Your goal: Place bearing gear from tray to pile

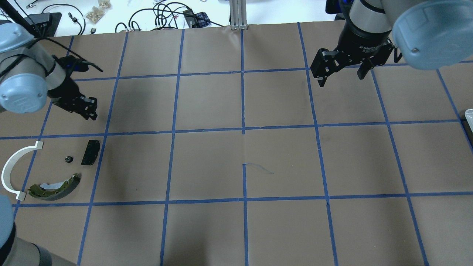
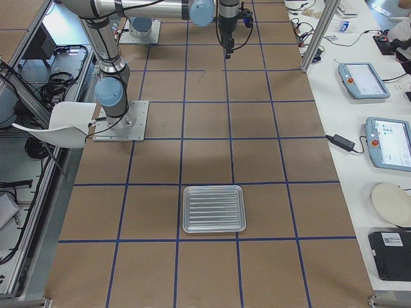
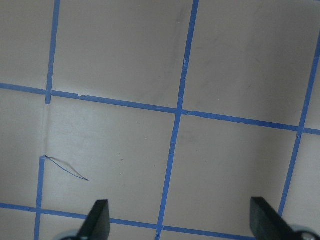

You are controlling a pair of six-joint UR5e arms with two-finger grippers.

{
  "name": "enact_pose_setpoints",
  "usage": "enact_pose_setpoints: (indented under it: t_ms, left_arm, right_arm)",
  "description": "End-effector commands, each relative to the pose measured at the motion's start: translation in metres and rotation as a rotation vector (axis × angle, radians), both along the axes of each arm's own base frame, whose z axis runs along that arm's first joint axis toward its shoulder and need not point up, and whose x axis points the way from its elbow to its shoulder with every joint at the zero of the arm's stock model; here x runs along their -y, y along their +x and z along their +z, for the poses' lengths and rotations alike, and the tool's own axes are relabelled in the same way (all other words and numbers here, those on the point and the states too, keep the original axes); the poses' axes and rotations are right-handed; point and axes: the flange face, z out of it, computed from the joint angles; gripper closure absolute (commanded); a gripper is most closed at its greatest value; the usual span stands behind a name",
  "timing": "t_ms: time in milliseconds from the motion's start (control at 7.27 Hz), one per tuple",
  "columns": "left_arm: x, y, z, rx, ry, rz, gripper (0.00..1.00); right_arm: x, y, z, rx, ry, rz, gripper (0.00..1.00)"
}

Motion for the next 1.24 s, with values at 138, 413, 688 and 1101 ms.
enact_pose_setpoints:
  t_ms: [138, 413, 688, 1101]
  left_arm:
    - [-0.052, 0.107, -0.015, -0.034, 0.018, -0.02, 1.0]
    - [-0.078, 0.126, -0.052, -0.04, 0.025, 0.013, 1.0]
    - [-0.087, 0.119, -0.068, -0.055, 0.041, 0.023, 1.0]
    - [-0.096, 0.112, -0.068, -0.068, 0.058, 0.018, 1.0]
  right_arm:
    - [0.001, 0.0, -0.002, 0.0, 0.003, 0.001, 0.0]
    - [0.001, 0.0, -0.001, 0.002, 0.0, 0.003, 0.0]
    - [0.001, 0.0, -0.002, 0.002, 0.003, 0.001, 0.0]
    - [0.002, 0.001, -0.003, 0.005, 0.003, 0.003, 0.0]
